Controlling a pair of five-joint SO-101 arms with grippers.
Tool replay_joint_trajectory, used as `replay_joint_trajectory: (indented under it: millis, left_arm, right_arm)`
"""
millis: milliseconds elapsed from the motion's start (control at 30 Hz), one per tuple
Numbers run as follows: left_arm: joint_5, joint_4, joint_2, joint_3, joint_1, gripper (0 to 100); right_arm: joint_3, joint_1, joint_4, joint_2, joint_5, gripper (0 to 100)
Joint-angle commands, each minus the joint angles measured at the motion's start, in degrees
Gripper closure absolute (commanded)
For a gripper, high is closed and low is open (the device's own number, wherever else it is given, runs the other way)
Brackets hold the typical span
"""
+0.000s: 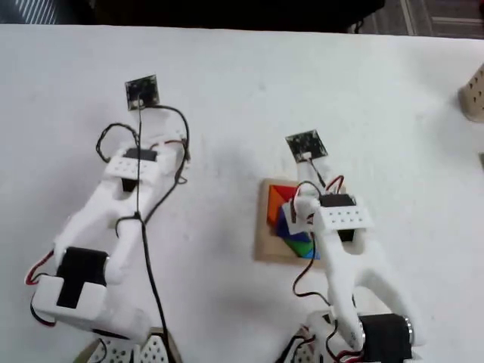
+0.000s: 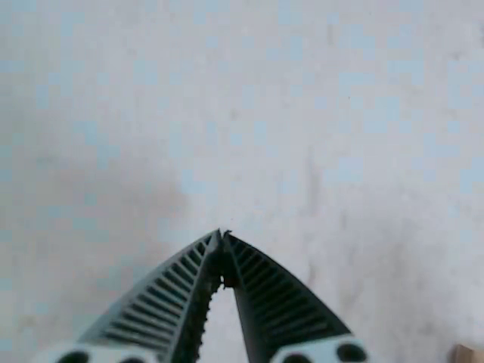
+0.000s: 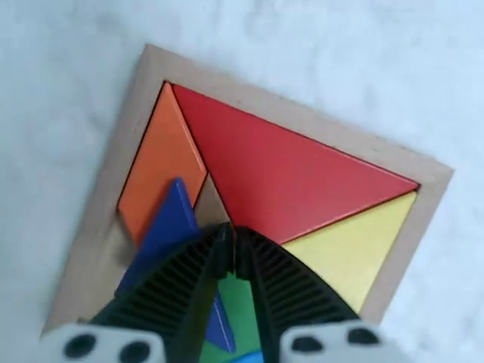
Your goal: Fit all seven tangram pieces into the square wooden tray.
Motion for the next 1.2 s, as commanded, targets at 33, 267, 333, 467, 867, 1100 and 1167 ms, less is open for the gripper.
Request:
replay_joint_trajectory:
  millis: [33,267,333,467,867,1100,1167]
  left_arm:
    - [-0.70,-1.93,-0.22,-2.64,-0.48,98]
    - [-0.70,-1.93,-0.22,-2.81,-0.48,98]
    - [-0.70,-1.93,-0.22,-2.90,-0.48,98]
    - [-0.70,-1.93,-0.22,-2.90,-0.48,98]
    - [-0.70,-1.93,-0.22,-2.90,-0.48,98]
    - [-0.70,-1.93,-0.22,-2.90,-0.48,98]
    - [-0.70,-1.93,-0.22,-2.90,-0.48,98]
  right_arm:
    - [2.99,-2.95,0.31,-8.22,2.64,98.1]
    - [11.87,-6.64,0.57,-20.79,3.43,98.1]
    - [12.66,-6.64,1.36,-22.29,3.43,98.1]
    - [12.57,-8.57,4.62,-22.20,3.60,98.1]
    - [12.92,-12.62,9.80,-22.11,5.98,98.1]
    - [11.78,-8.31,9.80,-22.73,4.48,98.1]
    - [11.34,-6.64,9.63,-23.16,3.78,98.1]
